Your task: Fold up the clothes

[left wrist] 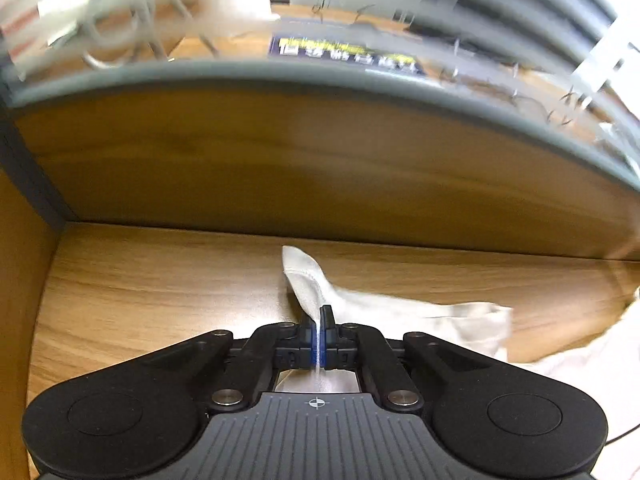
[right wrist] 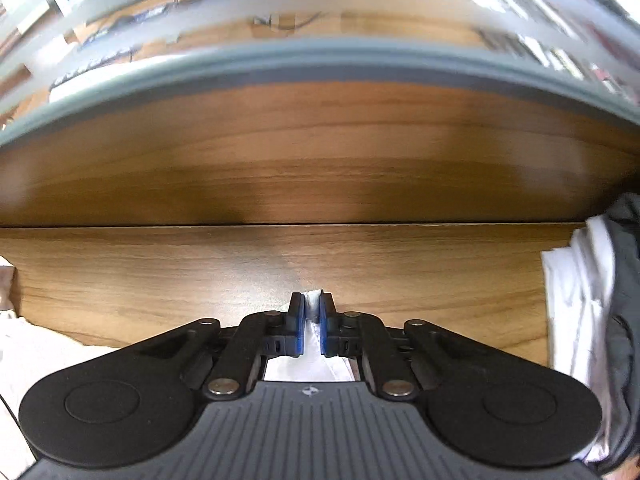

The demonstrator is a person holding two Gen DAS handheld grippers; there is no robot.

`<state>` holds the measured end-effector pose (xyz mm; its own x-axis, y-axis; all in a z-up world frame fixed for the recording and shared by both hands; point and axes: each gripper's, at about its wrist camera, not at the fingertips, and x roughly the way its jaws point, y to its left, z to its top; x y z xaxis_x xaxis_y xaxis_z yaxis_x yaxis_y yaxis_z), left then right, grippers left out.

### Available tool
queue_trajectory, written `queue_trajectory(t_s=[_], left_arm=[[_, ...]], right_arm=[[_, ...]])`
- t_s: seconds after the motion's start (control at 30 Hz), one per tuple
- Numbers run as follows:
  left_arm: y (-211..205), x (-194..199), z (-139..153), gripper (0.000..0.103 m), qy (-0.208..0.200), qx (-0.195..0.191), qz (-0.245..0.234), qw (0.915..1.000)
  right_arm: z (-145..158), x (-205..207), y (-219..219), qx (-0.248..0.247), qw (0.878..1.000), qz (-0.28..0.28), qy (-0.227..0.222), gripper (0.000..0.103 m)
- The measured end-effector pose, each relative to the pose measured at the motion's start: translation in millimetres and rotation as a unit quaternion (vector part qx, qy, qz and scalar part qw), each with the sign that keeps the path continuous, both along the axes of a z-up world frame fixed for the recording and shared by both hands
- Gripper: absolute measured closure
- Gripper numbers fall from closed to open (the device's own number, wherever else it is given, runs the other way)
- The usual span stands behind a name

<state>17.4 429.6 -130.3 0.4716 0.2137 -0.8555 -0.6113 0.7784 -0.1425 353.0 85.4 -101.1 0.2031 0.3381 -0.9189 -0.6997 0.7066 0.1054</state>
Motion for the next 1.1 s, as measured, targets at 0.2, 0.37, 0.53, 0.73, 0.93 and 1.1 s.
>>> queue_trajectory(t_s=[0.2,0.37,0.53,0.73,0.93,1.1], left_arm=[[-27.4,-36.7,41.0,0.099,-0.036,0.006,-0.011,0.9993],[-59.1,-71.7,68.6,0.099,-0.046,0.024,-0.033,0.9981],[-85.2,-105.2,88.2,0.099,-0.048,0.035,-0.050,0.9970],[-126.3,-149.3,68.6,0.099,-0.035,0.040,-0.054,0.9971],[-146.4,-180.0,30.6,0.099,-0.001,0.036,-0.051,0.9980],[-152.4,-186.4,9.6,0.099,0.021,0.042,-0.047,0.9978]], right_arm=[[29.2,-14.9,-35.4,0.031,0.999,-0.018,-0.011,0.095],[52.0,-42.3,-73.5,0.048,0.998,-0.028,-0.017,0.095],[61.7,-72.6,-113.7,0.054,0.998,-0.039,-0.020,0.095],[58.5,-109.5,-161.9,0.053,0.997,-0.060,-0.016,0.095],[31.1,-143.5,-188.8,0.031,0.997,-0.071,-0.003,0.095],[4.7,-164.1,-198.8,0.004,0.997,-0.075,-0.003,0.095]])
